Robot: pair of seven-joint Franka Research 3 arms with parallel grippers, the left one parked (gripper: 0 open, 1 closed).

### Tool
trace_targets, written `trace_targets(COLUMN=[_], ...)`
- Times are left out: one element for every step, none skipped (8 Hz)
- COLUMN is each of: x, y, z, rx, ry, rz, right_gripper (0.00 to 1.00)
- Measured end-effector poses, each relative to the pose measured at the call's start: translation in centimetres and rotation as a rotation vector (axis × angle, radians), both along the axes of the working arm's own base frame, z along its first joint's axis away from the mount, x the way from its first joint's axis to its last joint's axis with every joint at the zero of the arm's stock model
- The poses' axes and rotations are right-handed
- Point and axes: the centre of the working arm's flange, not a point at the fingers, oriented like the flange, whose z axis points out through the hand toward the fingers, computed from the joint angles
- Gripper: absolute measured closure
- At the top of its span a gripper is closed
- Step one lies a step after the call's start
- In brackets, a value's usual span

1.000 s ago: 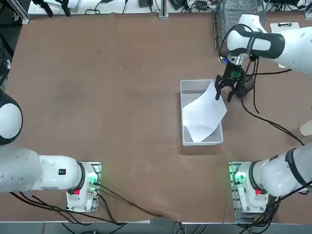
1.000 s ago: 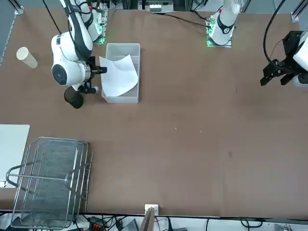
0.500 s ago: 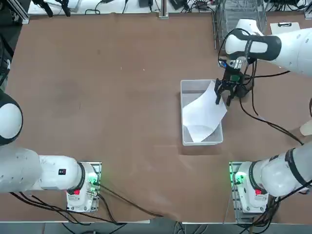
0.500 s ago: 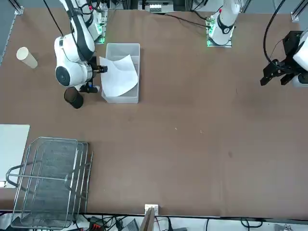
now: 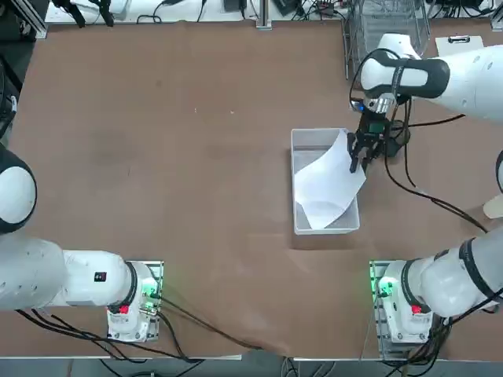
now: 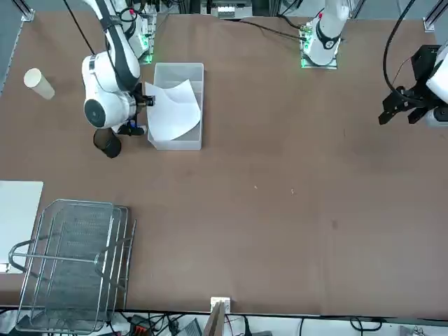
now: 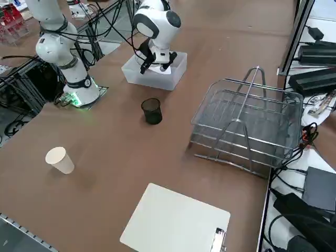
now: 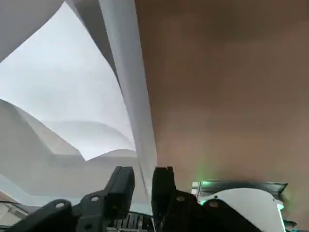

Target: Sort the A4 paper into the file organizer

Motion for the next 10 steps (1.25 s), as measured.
trace_targets(x=[0.0,0.2,0.7,1.4,2.6,4.7,7.0,9.0,10.4,11.5], y=[0.0,0.1,0.1,-0.1,-0.8,-2.6,-5.2,-8.2,-10.9,-13.2], z=[0.0,0.3,1.0,2.4,5.0,8.7,13.1,17.2,21.0,24.4], rx=[-0.002,-0.008,-0.01,-0.005,0.006,0.023,0.041,0.054,0.063,0.068], ry=[-0.001,-0.006,-0.018,-0.026,-0.034,-0.057,-0.099,-0.156,-0.218,-0.287], rz=[-0.003,-0.015,-0.027,-0.037,-0.055,-0.088,-0.135,-0.186,-0.23,-0.268], right_gripper=[0.96,0.98,0.98,0.98,0.98,0.98,0.98,0.98,0.98,0.98])
